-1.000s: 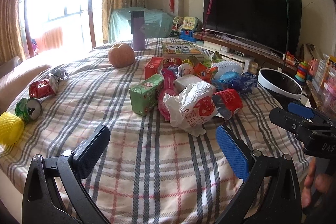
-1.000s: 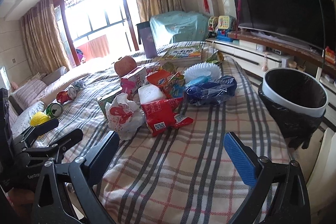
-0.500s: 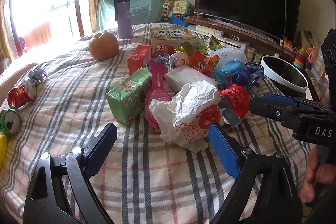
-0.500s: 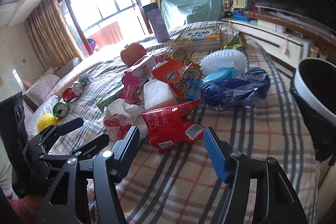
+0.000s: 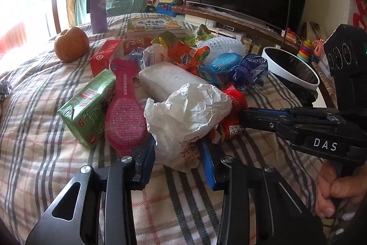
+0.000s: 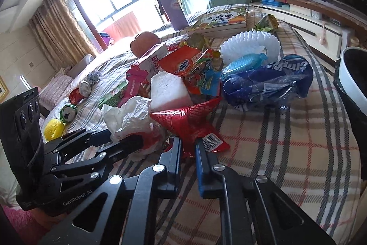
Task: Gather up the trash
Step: 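Grasp the white plastic bag with the left tool while the right tool grasps the red snack bag, then carry both held bags over the black trash bin with both tools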
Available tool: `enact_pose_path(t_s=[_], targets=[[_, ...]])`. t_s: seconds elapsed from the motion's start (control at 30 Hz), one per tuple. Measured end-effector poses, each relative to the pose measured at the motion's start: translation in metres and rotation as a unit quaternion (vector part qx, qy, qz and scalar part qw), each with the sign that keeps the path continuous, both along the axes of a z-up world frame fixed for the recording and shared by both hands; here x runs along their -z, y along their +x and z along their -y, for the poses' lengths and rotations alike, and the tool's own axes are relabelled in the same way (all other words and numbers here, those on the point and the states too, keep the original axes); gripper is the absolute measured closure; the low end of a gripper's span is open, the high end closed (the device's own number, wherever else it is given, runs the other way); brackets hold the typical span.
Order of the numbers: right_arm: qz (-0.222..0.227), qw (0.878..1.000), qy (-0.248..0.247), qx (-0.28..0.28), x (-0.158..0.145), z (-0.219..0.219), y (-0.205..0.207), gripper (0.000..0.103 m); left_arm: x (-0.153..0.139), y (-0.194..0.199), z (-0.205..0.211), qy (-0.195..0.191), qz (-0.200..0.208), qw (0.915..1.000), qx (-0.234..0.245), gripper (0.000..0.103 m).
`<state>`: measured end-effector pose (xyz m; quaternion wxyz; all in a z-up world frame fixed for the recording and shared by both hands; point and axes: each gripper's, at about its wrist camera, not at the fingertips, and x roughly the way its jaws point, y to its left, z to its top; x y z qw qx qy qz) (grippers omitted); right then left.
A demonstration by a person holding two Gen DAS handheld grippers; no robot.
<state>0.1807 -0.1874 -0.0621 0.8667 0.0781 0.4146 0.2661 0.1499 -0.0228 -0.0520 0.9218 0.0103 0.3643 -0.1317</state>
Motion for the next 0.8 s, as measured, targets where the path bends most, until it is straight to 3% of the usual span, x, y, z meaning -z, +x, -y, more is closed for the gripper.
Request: enact_pose_path(t_s=[0.3,0.8], targets=[[0.005,0.999,0.027,0.037,-0.009,0.035,-0.017,0.093,-0.012,-0.006,0.0,-0.038,-0.012,0.9992,0.006,0.077],[0.037,0.99,0.031,0.135,-0.034,0.125,-0.052,0.094,-0.034,-0.007,0.099,-0.034,-0.006,0.9942,0.102,0.077]])
